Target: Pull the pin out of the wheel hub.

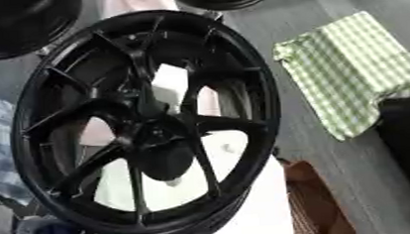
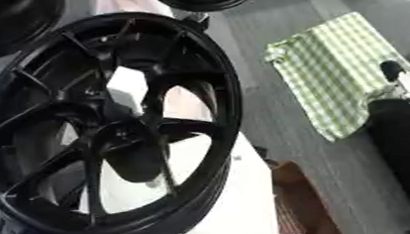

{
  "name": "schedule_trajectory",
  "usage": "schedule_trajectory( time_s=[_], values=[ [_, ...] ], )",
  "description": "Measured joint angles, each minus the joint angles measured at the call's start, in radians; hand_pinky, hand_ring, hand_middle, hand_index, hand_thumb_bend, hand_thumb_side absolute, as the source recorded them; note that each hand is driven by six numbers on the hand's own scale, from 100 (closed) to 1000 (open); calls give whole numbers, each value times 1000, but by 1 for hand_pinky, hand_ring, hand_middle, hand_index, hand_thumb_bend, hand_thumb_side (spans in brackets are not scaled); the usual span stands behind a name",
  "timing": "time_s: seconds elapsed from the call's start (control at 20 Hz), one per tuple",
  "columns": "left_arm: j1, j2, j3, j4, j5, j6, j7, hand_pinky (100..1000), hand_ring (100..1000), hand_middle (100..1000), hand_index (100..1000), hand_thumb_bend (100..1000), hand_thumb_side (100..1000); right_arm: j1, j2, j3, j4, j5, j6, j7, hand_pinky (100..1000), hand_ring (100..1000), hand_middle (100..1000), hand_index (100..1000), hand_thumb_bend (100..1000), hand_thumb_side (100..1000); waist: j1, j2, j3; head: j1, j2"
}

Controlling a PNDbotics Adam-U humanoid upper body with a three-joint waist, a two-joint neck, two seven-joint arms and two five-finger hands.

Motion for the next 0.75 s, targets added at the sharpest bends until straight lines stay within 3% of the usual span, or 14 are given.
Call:
schedule_trajectory(
  time_s=[0.1,0.15,0.2,0.35,0.5,0.65,0.75],
  values=[
    [-1,-8,7,-5,33,3,7,763,656,555,758,100,539,0,0,0,0,0,0,-1,682,611,580,776,662,263,-1,0,0,-1,0],
    [-1,-15,12,-18,80,-6,21,735,616,524,737,100,518,0,0,0,0,0,-1,-1,682,612,580,776,662,263,-2,0,0,-1,0],
    [-1,-25,15,-39,152,-27,43,717,594,506,725,100,565,1,0,0,0,0,-1,-1,682,612,580,776,661,263,-4,0,1,-1,0],
    [10,-71,8,-139,480,-112,126,718,599,511,731,100,565,0,-1,0,-1,-6,-3,-3,682,612,580,776,662,263,-7,-1,1,1,0],
    [29,-138,-32,-260,736,-130,170,735,616,526,745,100,577,-5,-8,2,-2,-13,-4,-4,682,612,580,775,661,263,-12,-6,-4,8,0],
    [45,-247,-57,-393,847,-97,168,806,635,530,741,100,596,-10,-13,8,-3,-21,-6,-3,681,612,580,775,662,261,-18,-7,-9,14,0],
    [67,-335,-62,-469,875,-59,162,795,634,530,742,100,624,-12,-15,10,-3,-25,-7,-1,681,612,581,775,662,262,-20,-8,-11,21,0]
  ],
)
